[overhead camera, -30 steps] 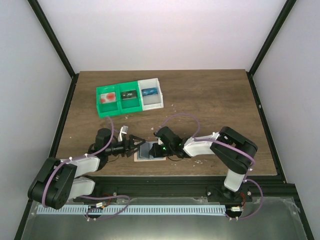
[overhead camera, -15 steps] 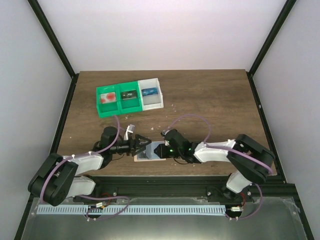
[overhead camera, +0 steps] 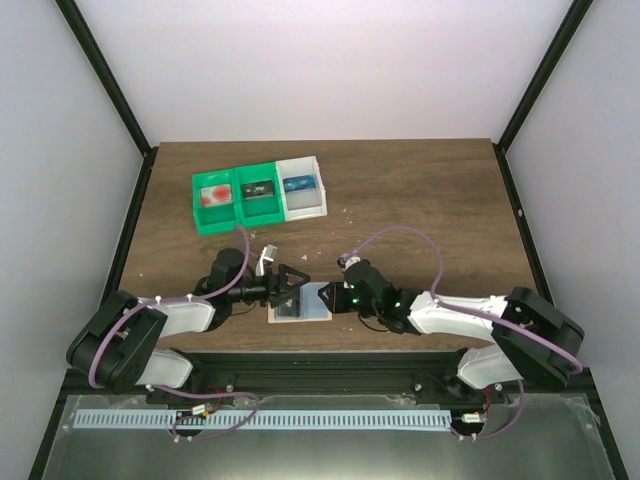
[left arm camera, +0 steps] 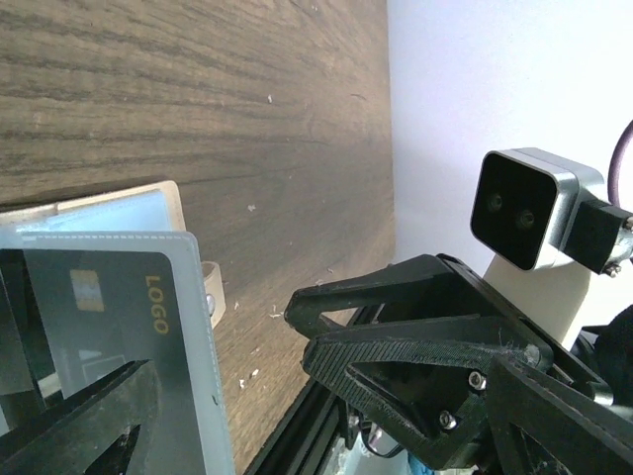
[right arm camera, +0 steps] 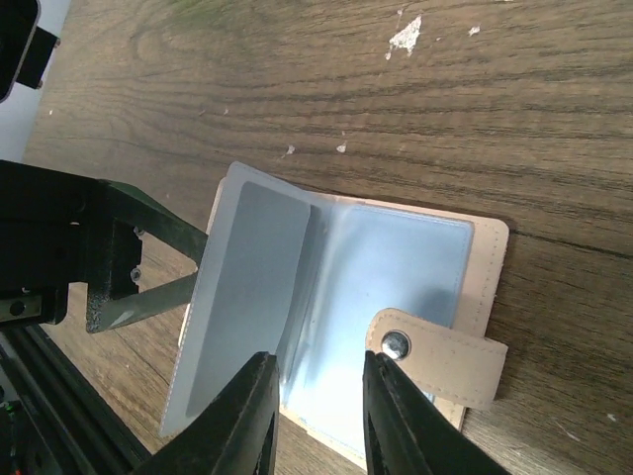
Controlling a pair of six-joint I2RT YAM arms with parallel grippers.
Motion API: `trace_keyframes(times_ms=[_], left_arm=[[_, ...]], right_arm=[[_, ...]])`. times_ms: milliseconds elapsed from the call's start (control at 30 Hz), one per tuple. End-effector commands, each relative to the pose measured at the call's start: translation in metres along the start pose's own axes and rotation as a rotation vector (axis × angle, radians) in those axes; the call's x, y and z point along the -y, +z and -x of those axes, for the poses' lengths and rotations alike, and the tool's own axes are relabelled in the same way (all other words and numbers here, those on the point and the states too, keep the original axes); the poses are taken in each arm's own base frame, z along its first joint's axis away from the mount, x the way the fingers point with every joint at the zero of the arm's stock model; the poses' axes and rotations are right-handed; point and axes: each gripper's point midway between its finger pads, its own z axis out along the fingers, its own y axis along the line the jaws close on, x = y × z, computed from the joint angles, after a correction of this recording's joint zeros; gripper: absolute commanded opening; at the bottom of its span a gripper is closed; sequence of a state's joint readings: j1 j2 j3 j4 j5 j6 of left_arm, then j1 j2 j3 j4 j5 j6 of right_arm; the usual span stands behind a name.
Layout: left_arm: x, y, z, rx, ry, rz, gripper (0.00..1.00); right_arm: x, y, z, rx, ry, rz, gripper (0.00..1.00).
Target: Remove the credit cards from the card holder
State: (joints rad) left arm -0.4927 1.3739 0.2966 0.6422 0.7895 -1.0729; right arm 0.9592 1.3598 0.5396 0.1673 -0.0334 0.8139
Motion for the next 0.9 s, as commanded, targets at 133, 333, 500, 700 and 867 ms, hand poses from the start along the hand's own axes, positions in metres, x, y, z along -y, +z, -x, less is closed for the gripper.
trace_keyframes(times_ms=[133, 333, 500, 700, 867], left_arm=[[0.009, -0.001, 0.008, 0.032, 0.088, 0.003, 0.84], [0.008, 0.003, 0.012, 0.027, 0.097, 0.021, 0.78], [-0.007, -0.002, 0.017, 0.054, 0.110, 0.139, 0.67], [-0.033, -0.003, 0.007, 0.047, 0.072, 0.183, 0.43], [-0.044, 0.001, -0.002, 0.013, 0.049, 0.168, 0.40]], right_arm=[[-0.009, -0.007, 0.012, 0.034, -0.010, -0.003, 0.29], [-0.015, -0.011, 0.018, 0.047, -0.024, 0.009, 0.29], [-0.016, 0.002, 0.007, -0.015, -0.041, 0.021, 0.28], [-0.011, 0.021, -0.007, -0.096, -0.053, -0.004, 0.24], [0.006, 0.032, -0.022, -0.149, -0.041, -0.057, 0.23]])
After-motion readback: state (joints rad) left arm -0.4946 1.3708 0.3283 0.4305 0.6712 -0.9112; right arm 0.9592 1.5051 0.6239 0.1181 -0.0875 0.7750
